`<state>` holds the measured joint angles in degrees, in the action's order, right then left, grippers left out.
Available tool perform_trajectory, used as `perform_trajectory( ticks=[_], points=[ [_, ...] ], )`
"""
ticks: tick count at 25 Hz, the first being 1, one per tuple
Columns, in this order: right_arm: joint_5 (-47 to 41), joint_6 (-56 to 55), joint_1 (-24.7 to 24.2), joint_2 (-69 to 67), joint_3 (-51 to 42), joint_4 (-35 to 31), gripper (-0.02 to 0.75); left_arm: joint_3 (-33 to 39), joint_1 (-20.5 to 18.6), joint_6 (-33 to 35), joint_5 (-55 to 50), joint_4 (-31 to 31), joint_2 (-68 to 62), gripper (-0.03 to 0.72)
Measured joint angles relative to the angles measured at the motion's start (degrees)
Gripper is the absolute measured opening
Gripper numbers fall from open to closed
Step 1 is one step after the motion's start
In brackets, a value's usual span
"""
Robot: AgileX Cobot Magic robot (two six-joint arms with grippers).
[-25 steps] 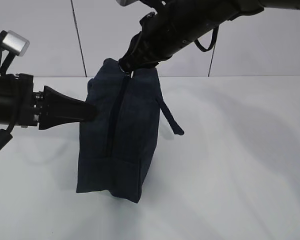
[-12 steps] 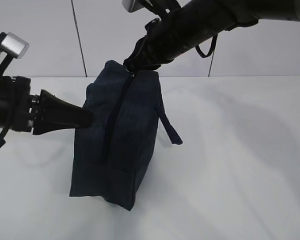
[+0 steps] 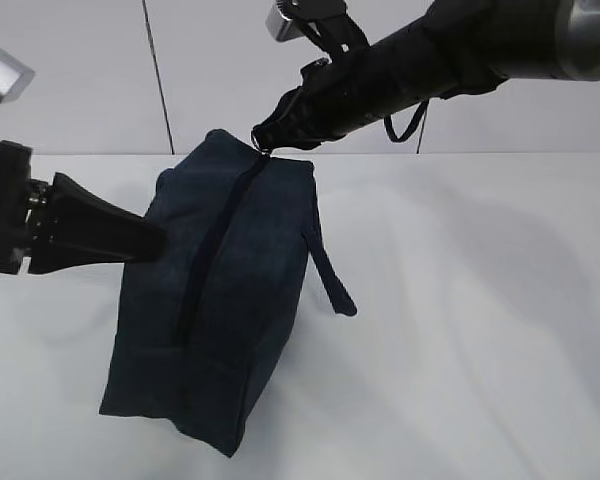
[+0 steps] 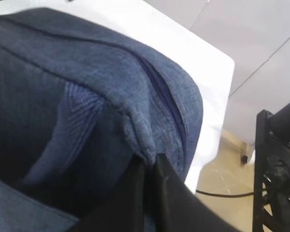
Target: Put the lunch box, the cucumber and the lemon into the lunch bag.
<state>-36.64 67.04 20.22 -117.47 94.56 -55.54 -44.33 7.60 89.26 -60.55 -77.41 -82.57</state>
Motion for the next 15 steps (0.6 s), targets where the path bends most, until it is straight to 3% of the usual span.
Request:
perform_trajectory(
  ticks=[15],
  points=[
    [-3.16, 3.20, -2.03, -7.14, 0.26, -8.72, 0.008, 0.11, 0.00, -3.28, -0.18, 3.85, 3.78, -0.004]
  ],
)
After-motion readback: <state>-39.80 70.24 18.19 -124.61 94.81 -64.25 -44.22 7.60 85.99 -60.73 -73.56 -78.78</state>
